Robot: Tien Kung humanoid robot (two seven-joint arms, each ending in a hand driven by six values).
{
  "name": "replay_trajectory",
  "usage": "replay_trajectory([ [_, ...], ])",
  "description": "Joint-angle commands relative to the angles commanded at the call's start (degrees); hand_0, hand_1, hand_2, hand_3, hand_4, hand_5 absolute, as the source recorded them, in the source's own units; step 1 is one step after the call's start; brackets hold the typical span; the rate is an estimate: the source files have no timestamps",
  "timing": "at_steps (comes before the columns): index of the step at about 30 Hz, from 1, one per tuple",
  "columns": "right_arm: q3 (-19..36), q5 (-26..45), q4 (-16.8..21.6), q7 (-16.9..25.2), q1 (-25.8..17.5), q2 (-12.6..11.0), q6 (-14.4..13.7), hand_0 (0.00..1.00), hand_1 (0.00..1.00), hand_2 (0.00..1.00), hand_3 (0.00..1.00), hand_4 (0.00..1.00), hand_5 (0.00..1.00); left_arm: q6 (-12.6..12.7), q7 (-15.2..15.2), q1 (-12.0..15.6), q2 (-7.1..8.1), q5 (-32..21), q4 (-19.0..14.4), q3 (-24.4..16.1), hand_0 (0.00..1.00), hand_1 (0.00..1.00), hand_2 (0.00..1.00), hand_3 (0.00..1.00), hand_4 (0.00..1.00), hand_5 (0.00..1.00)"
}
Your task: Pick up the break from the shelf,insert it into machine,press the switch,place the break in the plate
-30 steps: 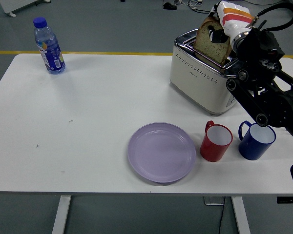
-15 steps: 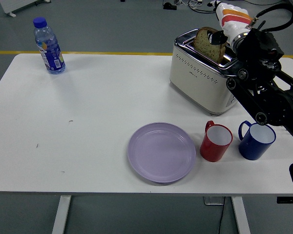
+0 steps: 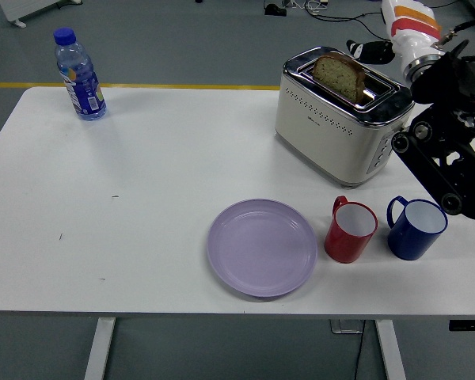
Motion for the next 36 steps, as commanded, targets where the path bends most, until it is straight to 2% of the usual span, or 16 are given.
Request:
replay_trajectory([
  [1, 0.5, 0.6, 1.3, -0.5, -1.1, -1.0, -1.2, 0.776, 0.746, 0.878, 0.909, 0.739, 0.157, 0.0, 0.0, 0.1, 0.0, 0.1, 0.0, -0.1, 0.605, 0.466, 0.45, 0.547, 0.293, 0.918],
  [2, 0.7, 0.9, 2.2, -0.8, -1.8, -1.5, -2.0, 0.492, 0.519, 0.614, 0.779, 0.503, 0.06, 0.0, 0.1, 0.1, 0.0, 0.1, 0.0, -0.1, 0.605, 0.464, 0.451, 0.546, 0.292, 0.917],
  [5, 2.6, 3.3, 6.4, -1.8, -6.3, -5.1, -5.4, 0.492, 0.519, 0.614, 0.779, 0.503, 0.06, -0.2, 0.1, 0.4, 0.0, 1.0, 0.0, -0.6, 0.605, 0.464, 0.451, 0.546, 0.292, 0.917],
  [7, 3.8, 4.7, 8.7, -1.7, -9.4, -7.4, -6.1, 0.492, 0.519, 0.614, 0.779, 0.503, 0.06, -0.3, 0.2, 0.7, 0.0, 1.4, 0.0, -1.0, 0.605, 0.464, 0.451, 0.546, 0.292, 0.917],
  [8, 4.3, 5.3, 10.0, -1.6, -11.3, -8.7, -6.0, 0.294, 0.379, 0.475, 0.687, 0.403, 0.014, -0.3, 0.2, 0.8, 0.0, 1.5, 0.0, -1.1, 0.606, 0.465, 0.458, 0.546, 0.293, 0.918],
  [13, 5.4, 7.0, 13.4, -0.7, -17.3, -12.3, -5.1, 0.294, 0.379, 0.475, 0.687, 0.403, 0.014, -0.3, 0.1, 1.4, 0.0, 2.6, 0.0, -2.1, 0.606, 0.465, 0.458, 0.546, 0.293, 0.918],
  [14, 5.5, 7.3, 14.0, -0.6, -18.5, -12.9, -4.6, 0.267, 0.336, 0.442, 0.652, 0.411, 0.002, -0.3, 0.2, 1.5, 0.0, 2.8, 0.0, -2.3, 0.606, 0.466, 0.461, 0.545, 0.293, 0.918],
  [20, 4.1, 7.9, 15.0, -0.7, -21.1, -14.5, -1.9, 0.255, 0.322, 0.428, 0.629, 0.406, 0.002, -0.4, 0.1, 1.8, 0.0, 3.1, 0.0, -2.6, 0.606, 0.467, 0.468, 0.545, 0.292, 0.918],
  [23, 2.7, 8.0, 14.4, -0.4, -21.9, -14.6, -0.9, 0.255, 0.322, 0.428, 0.629, 0.406, 0.002, -0.6, 0.2, 2.0, 0.0, 3.3, 0.0, -2.5, 0.606, 0.467, 0.468, 0.545, 0.292, 0.918],
  [30, 1.4, 8.3, 13.2, -0.2, -22.7, -14.4, -0.5, 0.245, 0.312, 0.416, 0.61, 0.419, 0.002, -0.5, 0.1, 1.9, 0.0, 2.4, 0.0, -1.9, 0.606, 0.467, 0.468, 0.546, 0.292, 0.919],
  [36, 0.1, 8.6, 11.0, -0.2, -22.3, -13.5, 0.1, 0.243, 0.306, 0.407, 0.607, 0.428, 0.002, -0.3, 0.0, 1.5, 0.0, 1.8, 0.0, -1.5, 0.606, 0.466, 0.465, 0.545, 0.292, 0.919],
])
